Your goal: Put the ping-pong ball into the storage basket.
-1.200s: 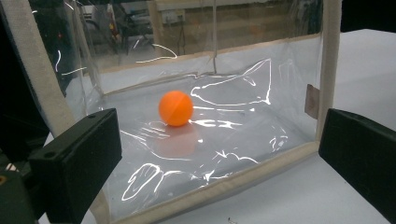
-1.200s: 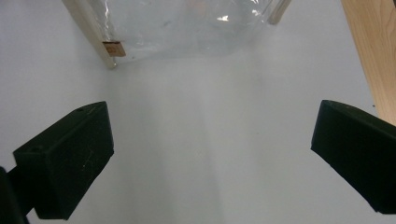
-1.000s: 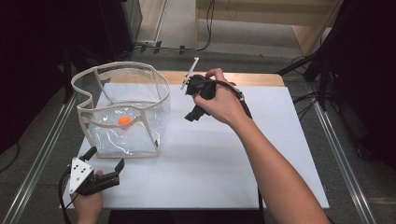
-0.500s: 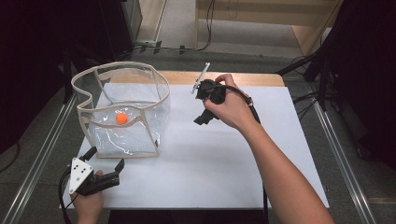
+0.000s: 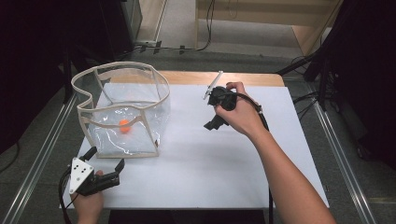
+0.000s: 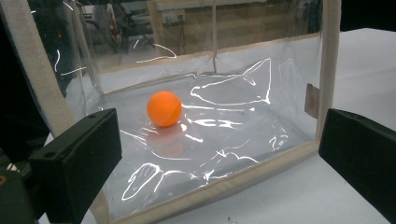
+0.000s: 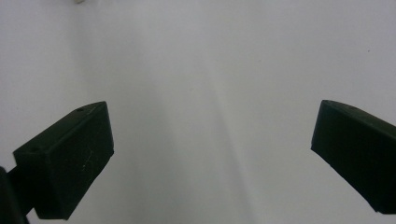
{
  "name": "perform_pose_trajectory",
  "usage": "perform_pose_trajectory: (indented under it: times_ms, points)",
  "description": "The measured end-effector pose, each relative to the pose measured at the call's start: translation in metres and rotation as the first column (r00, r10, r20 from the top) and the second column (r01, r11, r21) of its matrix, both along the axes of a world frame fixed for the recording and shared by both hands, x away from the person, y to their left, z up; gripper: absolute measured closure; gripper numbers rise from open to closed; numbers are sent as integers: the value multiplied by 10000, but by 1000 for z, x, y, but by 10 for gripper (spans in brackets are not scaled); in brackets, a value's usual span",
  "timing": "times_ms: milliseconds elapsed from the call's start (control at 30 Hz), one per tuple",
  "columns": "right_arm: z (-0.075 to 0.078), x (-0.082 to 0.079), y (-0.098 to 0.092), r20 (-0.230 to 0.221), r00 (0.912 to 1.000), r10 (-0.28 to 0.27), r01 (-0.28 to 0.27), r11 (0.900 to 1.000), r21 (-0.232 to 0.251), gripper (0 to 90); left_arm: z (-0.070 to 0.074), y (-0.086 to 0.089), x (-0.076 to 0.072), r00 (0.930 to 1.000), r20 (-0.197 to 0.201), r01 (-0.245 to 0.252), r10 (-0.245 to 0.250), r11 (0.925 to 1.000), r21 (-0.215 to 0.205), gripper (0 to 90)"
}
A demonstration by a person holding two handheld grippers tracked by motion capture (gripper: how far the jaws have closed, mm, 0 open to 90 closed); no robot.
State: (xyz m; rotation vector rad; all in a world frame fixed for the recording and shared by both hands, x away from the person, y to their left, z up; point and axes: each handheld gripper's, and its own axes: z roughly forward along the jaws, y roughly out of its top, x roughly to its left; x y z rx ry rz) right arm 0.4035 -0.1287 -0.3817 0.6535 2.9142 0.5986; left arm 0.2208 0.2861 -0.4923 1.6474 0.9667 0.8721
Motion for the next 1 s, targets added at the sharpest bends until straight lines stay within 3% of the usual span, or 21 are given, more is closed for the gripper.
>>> perform_pose_trajectory:
  times_ms: [633, 1000]
  points:
    - [-24, -10, -35, -171, 9973, -710, 716, 9967, 390, 0, 0, 0, 0, 10000, 7, 2, -2, 10000, 28, 0]
    - [-38, -18, -55, -144, 9950, -986, 995, 9893, 1067, 0, 0, 0, 0, 10000, 25, 3, -4, 10000, 39, 0]
